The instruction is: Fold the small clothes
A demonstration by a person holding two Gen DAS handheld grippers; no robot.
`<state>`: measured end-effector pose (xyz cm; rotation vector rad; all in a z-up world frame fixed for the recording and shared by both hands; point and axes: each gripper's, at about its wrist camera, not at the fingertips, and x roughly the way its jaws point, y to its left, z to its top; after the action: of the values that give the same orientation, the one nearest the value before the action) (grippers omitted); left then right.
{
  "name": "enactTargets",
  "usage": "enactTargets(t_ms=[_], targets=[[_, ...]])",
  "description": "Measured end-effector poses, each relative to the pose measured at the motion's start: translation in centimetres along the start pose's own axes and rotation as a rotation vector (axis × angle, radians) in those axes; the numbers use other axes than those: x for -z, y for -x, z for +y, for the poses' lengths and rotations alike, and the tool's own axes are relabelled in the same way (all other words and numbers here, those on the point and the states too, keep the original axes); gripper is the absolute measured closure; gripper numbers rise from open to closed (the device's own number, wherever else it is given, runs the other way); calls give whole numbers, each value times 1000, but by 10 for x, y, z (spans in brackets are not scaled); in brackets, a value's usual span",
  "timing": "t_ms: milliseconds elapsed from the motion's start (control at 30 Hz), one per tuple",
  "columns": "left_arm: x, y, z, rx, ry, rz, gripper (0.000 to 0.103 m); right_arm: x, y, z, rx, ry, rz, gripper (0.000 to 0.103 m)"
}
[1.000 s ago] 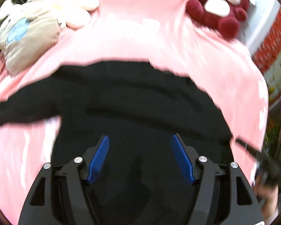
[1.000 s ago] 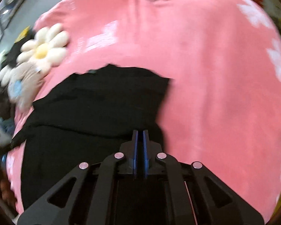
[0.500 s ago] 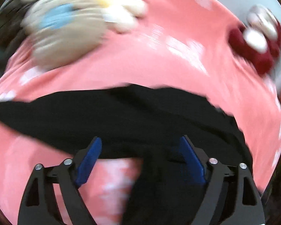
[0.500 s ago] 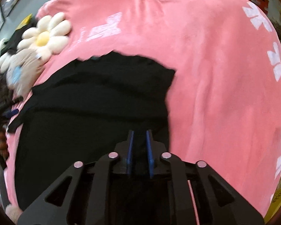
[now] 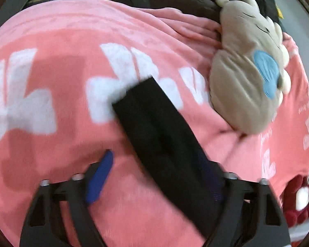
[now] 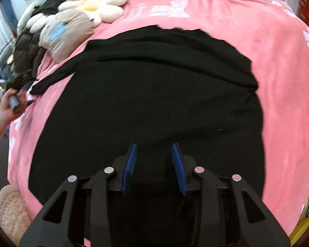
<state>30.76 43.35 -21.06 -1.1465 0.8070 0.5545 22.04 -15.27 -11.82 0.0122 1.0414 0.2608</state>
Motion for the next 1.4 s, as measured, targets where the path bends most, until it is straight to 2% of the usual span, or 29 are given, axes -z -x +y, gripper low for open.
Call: enactTargets(t_ms=[33, 67, 100, 133, 233, 267, 367, 433, 467, 533, 600, 633, 667, 700, 733, 800, 867, 900, 933, 1000, 1033, 1100, 1233, 1300, 1400], targets=[[-5, -4, -4, 9, -9, 4, 66, 0, -1, 3, -9, -3, 4, 68], [-6, -3, -9, 16, -20, 0, 95, 1, -2, 4, -12, -8, 4, 68], [-6, -2, -19, 32, -37, -5, 101, 1, -1, 5, -14, -18, 3, 68], [-4, 6, -31, 49, -62, -24, 101, 2, 1, 5, -17, -24, 1, 67], [17, 49, -98, 143, -259, -107, 101, 6, 2, 0, -19, -49, -5, 57], [35, 69, -134, 192, -368, -125, 101, 7, 3, -3, -21, -55, -5, 57], [98, 124, -217, 353, -606, -140, 101, 11, 4, -17, -34, -96, -11, 57], [146, 150, -258, 458, -721, -113, 101, 13, 9, -29, -25, -123, -24, 57], [183, 162, -283, 512, -794, -85, 101, 15, 11, -36, -20, -135, -28, 57], [247, 169, -315, 589, -892, 7, 101, 20, 16, -51, -1, -161, -36, 57], [300, 162, -330, 614, -952, 98, 100, 24, 20, -66, 16, -185, -35, 57], [338, 151, -335, 598, -1004, 143, 99, 27, 22, -77, 36, -201, -33, 57], [362, 143, -334, 573, -1034, 159, 98, 28, 24, -85, 44, -211, -33, 57], [386, 130, -332, 545, -1064, 181, 90, 30, 26, -93, 52, -218, -34, 57], [408, 116, -327, 507, -1097, 207, 60, 30, 28, -103, 74, -220, -34, 57], [450, 86, -311, 359, -1179, 209, 32, 26, 33, -122, 96, -229, -38, 56], [473, 69, -286, 277, -1232, 219, 32, 18, 39, -135, 120, -234, -66, 55], [479, 67, -275, 244, -1249, 215, 32, 10, 42, -140, 128, -226, -79, 51], [482, 63, -262, 200, -1270, 220, 31, -3, 42, -146, 124, -216, -88, 42], [482, 62, -243, 149, -1285, 232, 30, -27, 40, -155, 100, -225, -119, 36], [481, 62, -234, 138, -1292, 238, 29, -48, 33, -161, 50, -246, -137, 36], [473, 66, -217, 87, -1315, 215, 28, -78, 16, -168, 4, -287, -142, 36], [451, 72, -193, 32, -1296, 242, 27, -123, -29, -168, -21, -328, -118, 36], [441, 74, -185, 11, -1286, 247, 27, -135, -53, -167, -23, -345, -89, 37], [437, 81, -177, -16, -1322, 228, 27, -142, -84, -162, -20, -364, -39, 37]])
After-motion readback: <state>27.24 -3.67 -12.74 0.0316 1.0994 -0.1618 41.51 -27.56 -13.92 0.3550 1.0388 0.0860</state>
